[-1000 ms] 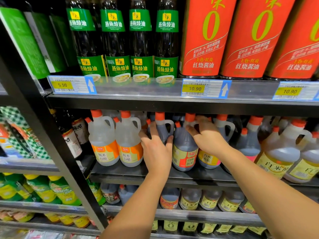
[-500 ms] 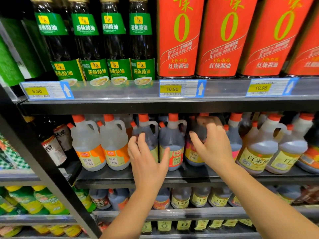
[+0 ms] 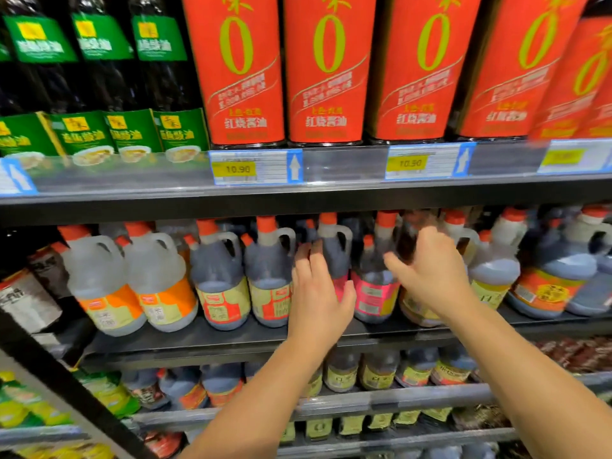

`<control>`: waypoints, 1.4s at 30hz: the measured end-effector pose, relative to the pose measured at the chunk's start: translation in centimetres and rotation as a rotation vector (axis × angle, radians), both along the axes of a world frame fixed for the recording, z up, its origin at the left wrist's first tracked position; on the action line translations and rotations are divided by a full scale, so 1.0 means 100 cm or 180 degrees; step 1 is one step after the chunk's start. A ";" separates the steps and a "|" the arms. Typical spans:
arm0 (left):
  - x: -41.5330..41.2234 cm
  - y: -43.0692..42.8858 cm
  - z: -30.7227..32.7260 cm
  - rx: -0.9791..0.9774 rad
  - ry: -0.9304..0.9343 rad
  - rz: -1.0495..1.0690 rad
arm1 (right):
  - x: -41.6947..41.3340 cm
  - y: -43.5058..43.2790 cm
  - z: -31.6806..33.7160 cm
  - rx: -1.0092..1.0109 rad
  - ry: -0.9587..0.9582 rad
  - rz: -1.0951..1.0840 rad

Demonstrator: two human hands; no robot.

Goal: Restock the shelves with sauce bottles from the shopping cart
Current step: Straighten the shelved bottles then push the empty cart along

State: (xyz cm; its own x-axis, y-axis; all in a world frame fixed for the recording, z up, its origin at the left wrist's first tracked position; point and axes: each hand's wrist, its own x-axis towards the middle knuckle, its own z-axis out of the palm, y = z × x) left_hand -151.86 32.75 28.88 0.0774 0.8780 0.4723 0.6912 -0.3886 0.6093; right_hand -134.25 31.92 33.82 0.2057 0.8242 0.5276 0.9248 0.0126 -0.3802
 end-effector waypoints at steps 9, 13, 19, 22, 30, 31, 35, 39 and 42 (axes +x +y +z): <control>0.026 0.020 0.003 -0.0477 0.0384 0.0512 | 0.007 0.017 0.007 -0.0665 -0.0861 0.0310; 0.031 0.021 0.002 -0.0472 0.0394 0.0693 | 0.006 0.021 0.006 -0.0590 -0.0858 0.0293; 0.034 0.015 0.000 -0.0120 0.0283 0.0880 | 0.007 0.031 0.000 -0.0378 -0.0917 0.0248; 0.035 0.008 0.001 -0.0013 0.0137 0.0954 | 0.007 0.030 -0.002 -0.0036 -0.0680 0.0336; 0.037 0.006 0.002 -0.0087 0.0168 0.1096 | -0.002 0.032 -0.007 0.0188 -0.0732 0.0316; 0.038 0.008 0.002 -0.0097 0.0170 0.1106 | -0.002 0.032 -0.008 0.0234 -0.0791 0.0294; 0.037 0.010 0.003 -0.0124 0.0229 0.1154 | -0.005 0.034 -0.009 0.0370 -0.1065 0.0051; 0.034 0.010 0.002 -0.0130 0.0385 0.1166 | -0.006 0.034 -0.013 0.0482 -0.1101 -0.0141; 0.032 0.010 0.003 -0.0150 0.0447 0.1141 | -0.010 0.031 -0.013 0.0463 -0.1116 -0.0128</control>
State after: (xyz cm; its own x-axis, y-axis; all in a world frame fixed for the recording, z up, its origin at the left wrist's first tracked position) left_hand -148.70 33.71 29.16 -0.1774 0.8816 0.4374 0.8561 -0.0810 0.5105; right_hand -135.24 35.02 32.54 0.0225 0.7305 0.6825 0.9993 0.0041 -0.0374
